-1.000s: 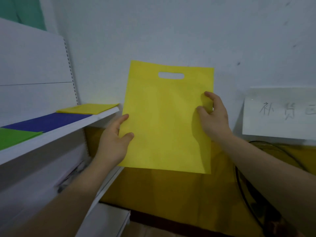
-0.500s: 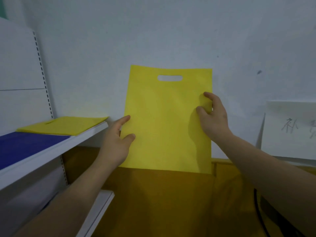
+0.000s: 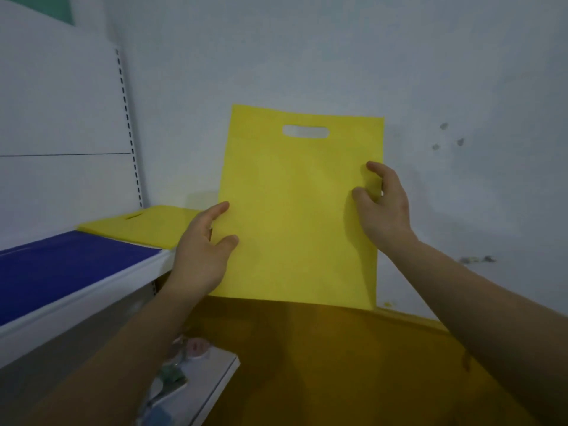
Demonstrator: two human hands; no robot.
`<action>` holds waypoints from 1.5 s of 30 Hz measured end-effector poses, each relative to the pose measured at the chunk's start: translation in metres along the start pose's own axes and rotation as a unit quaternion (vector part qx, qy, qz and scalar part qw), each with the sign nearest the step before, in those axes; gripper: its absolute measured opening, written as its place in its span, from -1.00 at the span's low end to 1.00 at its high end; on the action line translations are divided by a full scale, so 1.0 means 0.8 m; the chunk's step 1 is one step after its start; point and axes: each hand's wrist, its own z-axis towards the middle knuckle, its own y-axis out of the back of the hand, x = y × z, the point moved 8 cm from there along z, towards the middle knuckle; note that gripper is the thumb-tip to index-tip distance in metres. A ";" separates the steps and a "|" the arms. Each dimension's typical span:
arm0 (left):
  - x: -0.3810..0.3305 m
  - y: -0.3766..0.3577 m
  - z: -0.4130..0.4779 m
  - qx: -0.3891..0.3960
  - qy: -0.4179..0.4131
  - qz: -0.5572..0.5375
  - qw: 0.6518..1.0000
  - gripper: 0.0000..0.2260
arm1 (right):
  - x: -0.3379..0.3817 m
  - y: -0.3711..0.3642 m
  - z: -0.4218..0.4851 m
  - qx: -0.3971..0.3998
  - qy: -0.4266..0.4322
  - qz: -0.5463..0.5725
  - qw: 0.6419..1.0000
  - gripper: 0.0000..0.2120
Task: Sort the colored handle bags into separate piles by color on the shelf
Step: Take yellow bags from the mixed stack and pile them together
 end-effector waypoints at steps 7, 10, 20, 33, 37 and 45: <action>0.020 0.026 0.028 -0.095 0.016 0.069 0.993 -0.56 | -0.014 -0.088 0.061 0.074 0.042 0.065 0.994 -0.56; 0.020 0.036 0.039 -0.134 0.016 0.099 0.986 -0.55 | -0.014 -0.123 0.086 0.100 0.062 0.096 0.988 -0.56; 0.030 0.066 0.020 -0.247 0.079 0.214 0.942 -0.53 | -0.015 -0.241 0.111 0.226 0.086 0.169 0.956 -0.55; 0.039 0.159 0.035 -0.315 0.094 0.271 0.905 -0.54 | 0.035 -0.405 0.089 0.358 0.117 0.175 0.910 -0.45; 0.058 0.181 0.060 -0.308 0.108 0.278 0.903 -0.53 | 0.048 -0.448 0.102 0.338 0.134 0.165 0.917 -0.47; 0.106 0.189 0.097 -0.235 0.188 0.297 0.906 -0.42 | 0.037 -0.526 0.119 0.339 0.146 0.121 0.922 -0.48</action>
